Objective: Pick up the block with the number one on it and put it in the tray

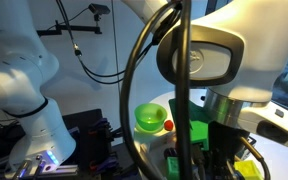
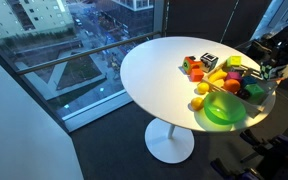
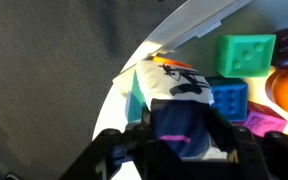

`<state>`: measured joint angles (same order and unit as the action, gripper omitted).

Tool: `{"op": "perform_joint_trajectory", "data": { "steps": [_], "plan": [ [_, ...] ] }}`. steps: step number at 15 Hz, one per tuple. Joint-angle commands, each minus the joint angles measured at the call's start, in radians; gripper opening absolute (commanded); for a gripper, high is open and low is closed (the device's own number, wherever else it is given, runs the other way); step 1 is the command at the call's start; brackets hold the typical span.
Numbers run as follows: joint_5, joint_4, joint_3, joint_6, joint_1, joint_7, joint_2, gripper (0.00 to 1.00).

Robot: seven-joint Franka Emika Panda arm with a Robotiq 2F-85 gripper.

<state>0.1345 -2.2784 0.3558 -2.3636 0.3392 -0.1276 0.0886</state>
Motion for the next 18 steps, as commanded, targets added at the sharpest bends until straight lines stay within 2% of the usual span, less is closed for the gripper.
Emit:
{"op": "perform_joint_trajectory", "data": {
  "steps": [1, 2, 3, 10, 18],
  "plan": [
    [0.031, -0.022, -0.007, -0.027, -0.002, -0.008, -0.019, 0.93],
    [0.031, -0.023, -0.009, -0.028, -0.003, -0.01, -0.02, 0.99],
    [0.031, -0.024, -0.012, -0.029, -0.005, -0.01, -0.021, 1.0],
    [-0.045, -0.01, -0.053, 0.052, -0.027, -0.034, -0.036, 1.0],
    [-0.136, 0.014, -0.112, 0.224, -0.084, -0.055, -0.075, 1.0]
  ]
}}
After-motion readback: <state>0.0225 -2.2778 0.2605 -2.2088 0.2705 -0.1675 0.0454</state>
